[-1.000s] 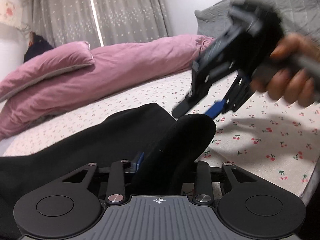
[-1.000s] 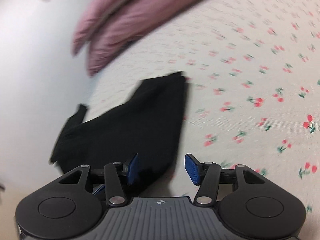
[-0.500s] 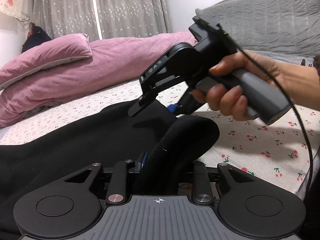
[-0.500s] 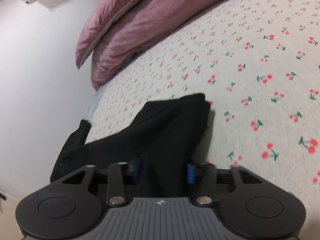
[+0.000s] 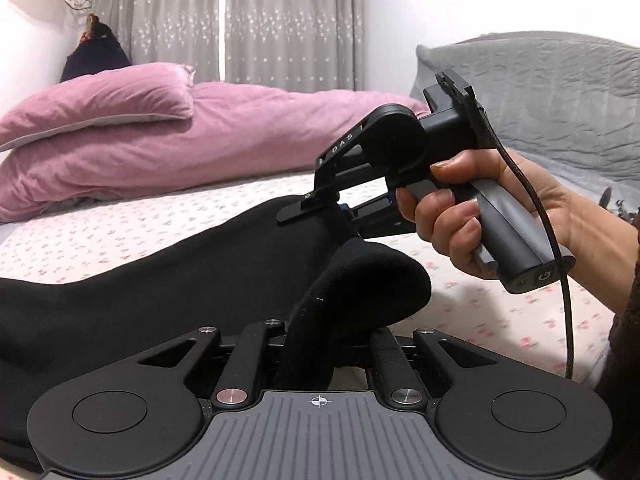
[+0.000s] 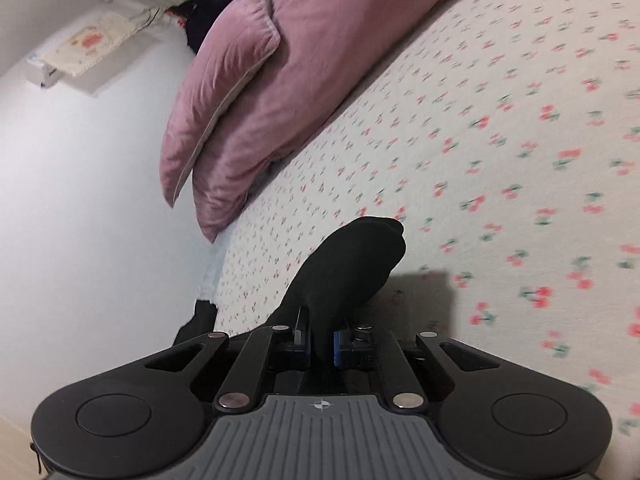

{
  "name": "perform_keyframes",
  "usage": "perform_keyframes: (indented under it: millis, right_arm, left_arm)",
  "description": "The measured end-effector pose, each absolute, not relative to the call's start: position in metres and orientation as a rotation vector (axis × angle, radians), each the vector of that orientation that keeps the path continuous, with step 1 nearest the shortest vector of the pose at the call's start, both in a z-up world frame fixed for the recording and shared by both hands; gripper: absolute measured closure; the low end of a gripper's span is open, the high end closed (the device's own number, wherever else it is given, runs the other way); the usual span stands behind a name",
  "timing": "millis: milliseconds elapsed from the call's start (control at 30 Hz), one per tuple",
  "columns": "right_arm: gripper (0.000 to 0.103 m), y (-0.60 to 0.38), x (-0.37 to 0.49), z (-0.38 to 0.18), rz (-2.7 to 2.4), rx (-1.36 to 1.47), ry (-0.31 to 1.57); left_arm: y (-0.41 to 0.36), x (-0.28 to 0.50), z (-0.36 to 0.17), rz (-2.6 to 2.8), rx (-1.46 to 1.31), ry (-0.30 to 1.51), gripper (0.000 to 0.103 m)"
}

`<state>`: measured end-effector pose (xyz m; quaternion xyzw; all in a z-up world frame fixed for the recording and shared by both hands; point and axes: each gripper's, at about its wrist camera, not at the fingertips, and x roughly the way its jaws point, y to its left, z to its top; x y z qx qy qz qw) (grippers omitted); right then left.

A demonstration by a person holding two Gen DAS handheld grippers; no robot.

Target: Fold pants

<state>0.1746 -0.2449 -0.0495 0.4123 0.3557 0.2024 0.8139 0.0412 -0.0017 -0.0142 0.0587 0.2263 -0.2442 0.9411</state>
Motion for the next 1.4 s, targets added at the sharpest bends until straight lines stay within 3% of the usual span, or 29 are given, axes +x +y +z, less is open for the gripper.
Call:
perform_keyframes:
  millis: [500, 1000, 1400]
  right_arm:
    - [0.093, -0.266, 0.132, -0.046, 0.338, 0.876, 0.745]
    - [0.092, -0.151, 0.167, 0.038, 0.522, 0.717, 0.673]
    - [0.089, -0.007, 0.224, 0.022, 0.586, 0.543, 0.769]
  left_arm:
    - [-0.021, 0.031, -0.02, -0.596, -0.048, 0.538, 0.094]
    - [0.075, 0.03, 0.022, -0.458, -0.352, 0.425, 0.094]
    - [0.193, 0.05, 0.003, -0.287, -0.575, 0.5, 0.093]
